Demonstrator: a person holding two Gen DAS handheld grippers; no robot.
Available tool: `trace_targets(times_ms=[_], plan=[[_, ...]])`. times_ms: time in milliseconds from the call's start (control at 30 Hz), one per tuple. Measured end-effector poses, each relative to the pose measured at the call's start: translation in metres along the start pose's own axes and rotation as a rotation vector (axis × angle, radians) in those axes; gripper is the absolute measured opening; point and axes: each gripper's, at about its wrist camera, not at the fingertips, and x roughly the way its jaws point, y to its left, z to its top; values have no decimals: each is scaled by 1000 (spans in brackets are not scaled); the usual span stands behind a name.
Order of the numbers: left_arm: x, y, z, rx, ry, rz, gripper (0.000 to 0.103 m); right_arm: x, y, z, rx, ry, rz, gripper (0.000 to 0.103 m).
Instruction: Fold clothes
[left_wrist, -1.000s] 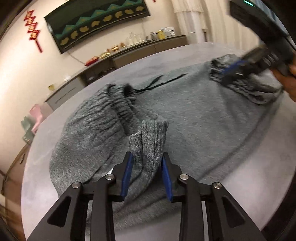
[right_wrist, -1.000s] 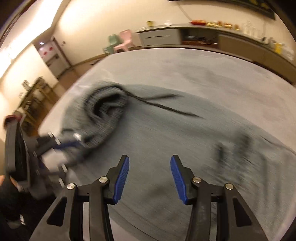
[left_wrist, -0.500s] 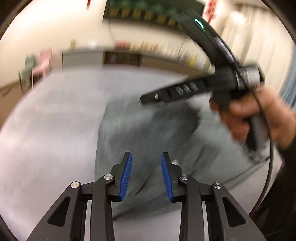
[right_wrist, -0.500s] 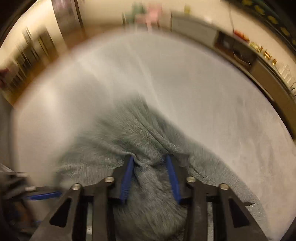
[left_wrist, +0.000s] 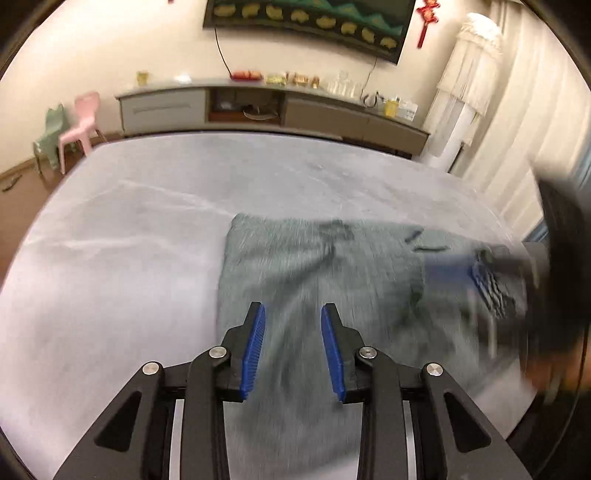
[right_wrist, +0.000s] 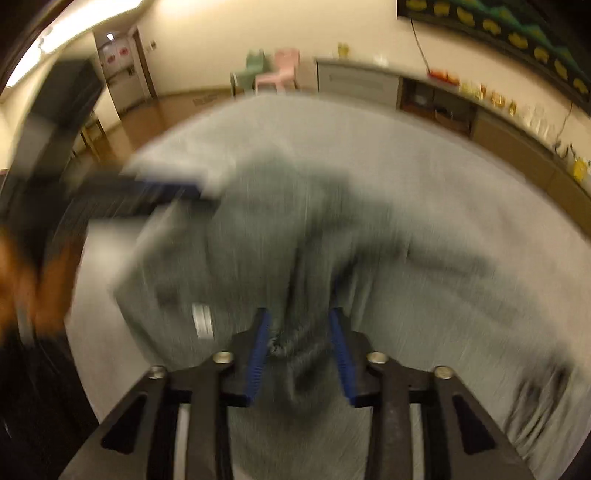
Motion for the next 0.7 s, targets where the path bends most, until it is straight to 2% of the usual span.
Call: trace_targets(times_ms=[100,167,267,333,367,400,467,533,567,633,667,700], plan=[[58,7,11,-5,135,121,31,-3,8,-28,35,-60,-24,34],[74,9,12,-24,127,140,31,-3,8,-28,56,-58,-12,34],[77,-2,12,-60,125,113,30,-17,-4,-29,116,-62,25,34],[67,-22,12,-34,78,40,30,-29,-12,-40,127,-91,16,35],[67,-34,6,-3,61,-4,30,-21,-12,-48,110,-54,28,35],[73,-46,0,32,67,-26,30,-23,-17,-51,117,-56,52,37],[111,-59,-14,99,166,47,31,-35,-32,-57,147,-44,73,41],[122,-66,-16,100,147,69,31,-73,-51,-65,168,-105,73,42],[124,-67,-14,74,142,61,31,-102,-68,-75,175,-161,61,45],[119,-74,-12,45,105,35,33,-143,-111,-103,225,-228,-45,68],[116,-80,-10,41,76,15,35,-161,-144,-125,294,-263,-142,71],[113,-90,-7,46,43,-13,41,-171,-171,-144,369,-274,-213,72]])
